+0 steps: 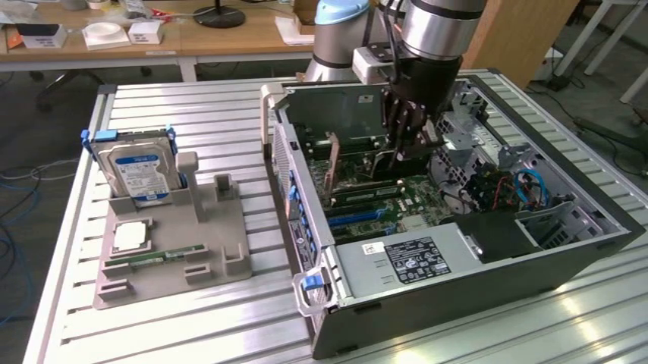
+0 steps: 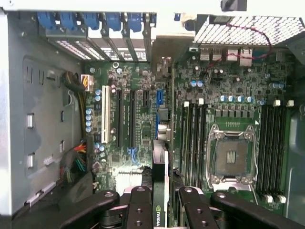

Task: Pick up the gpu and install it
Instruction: 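Insert the gpu into the slot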

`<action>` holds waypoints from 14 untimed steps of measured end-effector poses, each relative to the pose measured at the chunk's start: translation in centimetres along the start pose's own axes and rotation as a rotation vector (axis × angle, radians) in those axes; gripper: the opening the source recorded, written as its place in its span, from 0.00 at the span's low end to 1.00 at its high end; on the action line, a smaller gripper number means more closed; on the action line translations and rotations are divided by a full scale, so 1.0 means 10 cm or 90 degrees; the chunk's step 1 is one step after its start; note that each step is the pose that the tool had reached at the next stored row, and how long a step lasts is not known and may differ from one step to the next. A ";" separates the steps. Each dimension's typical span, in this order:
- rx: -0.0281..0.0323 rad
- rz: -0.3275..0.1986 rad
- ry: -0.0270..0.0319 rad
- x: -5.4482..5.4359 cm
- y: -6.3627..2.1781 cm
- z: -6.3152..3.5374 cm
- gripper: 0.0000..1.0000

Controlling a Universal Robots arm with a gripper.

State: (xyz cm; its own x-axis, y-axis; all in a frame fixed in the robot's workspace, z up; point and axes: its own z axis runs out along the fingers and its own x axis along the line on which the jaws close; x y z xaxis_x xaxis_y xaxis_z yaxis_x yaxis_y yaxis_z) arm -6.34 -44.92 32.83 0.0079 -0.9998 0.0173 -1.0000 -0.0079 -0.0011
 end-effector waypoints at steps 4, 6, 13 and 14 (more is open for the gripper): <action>0.0000 0.000 0.0002 0.00 0.043 0.039 0.26; 0.0000 0.000 0.0009 0.00 0.044 0.063 0.26; 0.0046 0.001 0.0020 0.00 0.048 0.133 0.26; 0.0063 0.001 0.0020 0.00 0.049 0.141 0.26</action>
State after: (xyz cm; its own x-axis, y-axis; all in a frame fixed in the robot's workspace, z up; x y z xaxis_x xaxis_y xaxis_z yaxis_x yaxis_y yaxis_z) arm -6.83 -44.90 31.41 0.0066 -0.9998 0.0205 -0.9999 -0.0068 -0.0111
